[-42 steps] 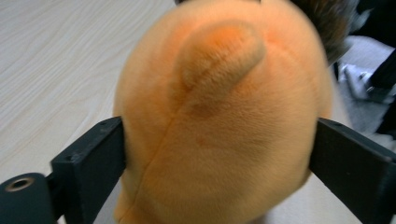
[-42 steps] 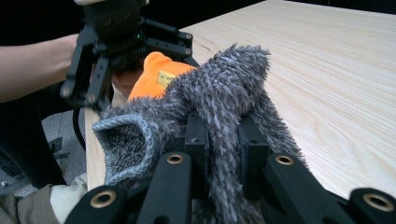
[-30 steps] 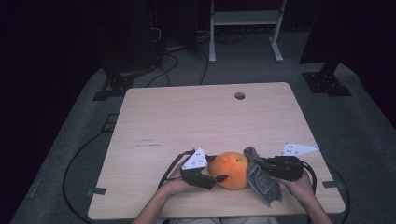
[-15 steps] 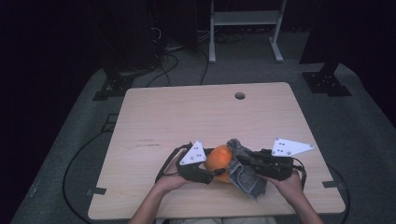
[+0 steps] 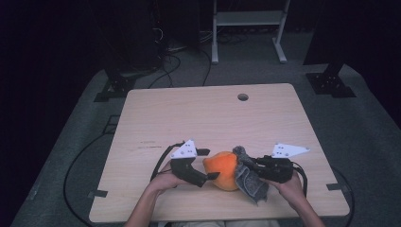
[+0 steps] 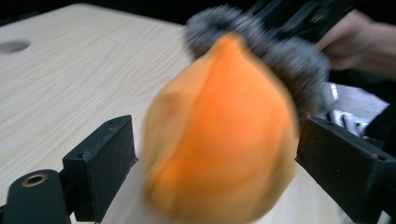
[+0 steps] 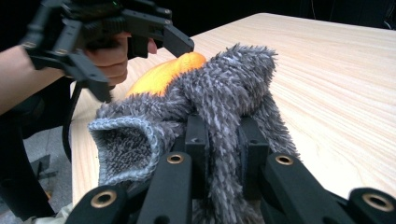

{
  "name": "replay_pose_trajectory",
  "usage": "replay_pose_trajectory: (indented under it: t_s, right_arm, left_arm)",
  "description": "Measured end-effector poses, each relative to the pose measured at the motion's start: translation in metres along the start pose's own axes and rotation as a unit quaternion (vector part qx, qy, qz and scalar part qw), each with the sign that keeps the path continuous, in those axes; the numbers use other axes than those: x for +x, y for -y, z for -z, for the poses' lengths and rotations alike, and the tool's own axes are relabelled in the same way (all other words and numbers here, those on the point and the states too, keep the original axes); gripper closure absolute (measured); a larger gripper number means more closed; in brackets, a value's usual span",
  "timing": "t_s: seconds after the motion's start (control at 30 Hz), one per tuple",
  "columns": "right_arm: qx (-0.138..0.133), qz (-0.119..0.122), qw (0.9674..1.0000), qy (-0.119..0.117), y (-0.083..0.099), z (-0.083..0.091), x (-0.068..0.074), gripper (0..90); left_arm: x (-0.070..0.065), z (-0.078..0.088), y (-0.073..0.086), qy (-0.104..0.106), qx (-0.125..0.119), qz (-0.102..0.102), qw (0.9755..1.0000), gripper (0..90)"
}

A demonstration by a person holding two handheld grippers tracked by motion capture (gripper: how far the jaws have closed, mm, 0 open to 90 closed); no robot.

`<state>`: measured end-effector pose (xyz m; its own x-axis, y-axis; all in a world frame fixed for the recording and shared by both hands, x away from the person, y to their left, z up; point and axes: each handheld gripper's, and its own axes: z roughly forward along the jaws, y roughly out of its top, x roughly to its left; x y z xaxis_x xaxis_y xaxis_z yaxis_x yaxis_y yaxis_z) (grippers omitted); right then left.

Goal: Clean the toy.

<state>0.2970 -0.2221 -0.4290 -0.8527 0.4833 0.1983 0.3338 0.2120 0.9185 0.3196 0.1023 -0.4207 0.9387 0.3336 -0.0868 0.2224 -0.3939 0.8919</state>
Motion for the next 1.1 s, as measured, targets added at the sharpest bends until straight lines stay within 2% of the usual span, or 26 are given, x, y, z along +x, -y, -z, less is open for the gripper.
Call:
replay_pose_trajectory:
  t_s: [0.07,0.13,0.23,0.33,0.37,0.4,0.5,0.57,0.67,0.7,0.77,0.83,0.87,0.9,0.97,1.0,1.03,1.1]
  right_arm:
    - [0.001,-0.002,1.0000,0.001,0.002,0.003,-0.001,76.9]
    - [0.003,-0.004,1.0000,0.005,0.004,0.005,-0.002,76.8]
    - [0.005,-0.001,0.9999,0.009,0.005,0.007,-0.003,76.8]
    - [0.003,-0.001,1.0000,0.005,0.005,0.008,-0.004,76.7]
    - [-0.001,-0.004,1.0000,0.005,0.005,0.009,-0.003,76.4]
    - [-0.005,-0.010,0.9999,0.005,0.005,0.009,-0.004,76.4]
    - [-0.024,-0.031,0.9992,0.003,0.004,0.012,-0.006,77.3]
    - [-0.042,-0.038,0.9984,-0.001,0.001,0.015,-0.004,77.4]
    - [-0.070,-0.056,0.9958,-0.016,-0.001,0.018,-0.005,77.5]
    - [-0.070,-0.059,0.9956,-0.016,0.000,0.016,-0.005,77.5]
    - [-0.051,-0.064,0.9966,-0.010,0.003,0.009,-0.006,77.5]
    - [-0.012,-0.057,0.9982,0.013,0.008,-0.001,-0.007,77.3]
    - [0.005,-0.043,0.9989,0.020,0.011,-0.005,-0.007,77.3]
    - [0.001,-0.045,0.9988,0.021,0.011,-0.004,-0.008,77.3]
    - [-0.008,-0.043,0.9987,0.025,0.008,0.001,-0.008,77.3]
    - [-0.018,-0.041,0.9988,0.020,0.006,0.004,-0.008,77.3]
    - [-0.028,-0.038,0.9987,0.017,0.004,0.006,-0.005,77.3]
    - [-0.034,-0.012,0.9992,0.019,-0.003,0.009,0.002,77.2]
  left_arm:
    - [0.003,-0.004,0.005,0.005,0.009,0.008,0.9999,9.6]
    - [0.005,-0.008,0.008,0.016,0.008,0.020,0.9996,9.5]
    - [0.005,-0.014,0.010,0.028,0.001,0.026,0.9993,9.2]
    - [0.003,-0.018,0.009,0.037,0.005,0.019,0.9991,9.6]
    - [0.000,-0.018,0.008,0.042,-0.002,0.011,0.9991,14.2]
    - [-0.004,-0.018,0.008,0.040,-0.015,0.005,0.9991,21.8]
    - [-0.017,-0.017,-0.001,0.029,-0.019,-0.017,0.9992,32.6]
    - [-0.020,-0.011,-0.010,0.033,-0.035,-0.020,0.9986,35.2]
    - [-0.020,0.001,-0.019,0.040,-0.068,-0.005,0.9969,35.2]
    - [-0.020,0.002,-0.019,0.037,-0.064,-0.006,0.9972,35.2]
    - [-0.019,-0.002,-0.014,0.026,-0.043,-0.003,0.9987,33.8]
    - [-0.017,-0.011,-0.005,0.019,-0.022,0.002,0.9996,30.9]
    - [-0.016,-0.011,-0.003,0.021,-0.029,0.010,0.9993,31.6]
    - [-0.014,-0.011,-0.003,0.019,-0.034,0.024,0.9990,32.4]
    - [-0.012,-0.012,-0.003,0.008,-0.036,0.033,0.9988,33.3]
    - [-0.012,-0.013,-0.002,0.008,-0.037,0.036,0.9987,33.3]
    - [-0.012,-0.015,-0.002,0.007,-0.039,0.032,0.9987,33.3]
    - [-0.014,-0.017,-0.003,0.003,-0.039,0.025,0.9989,33.3]
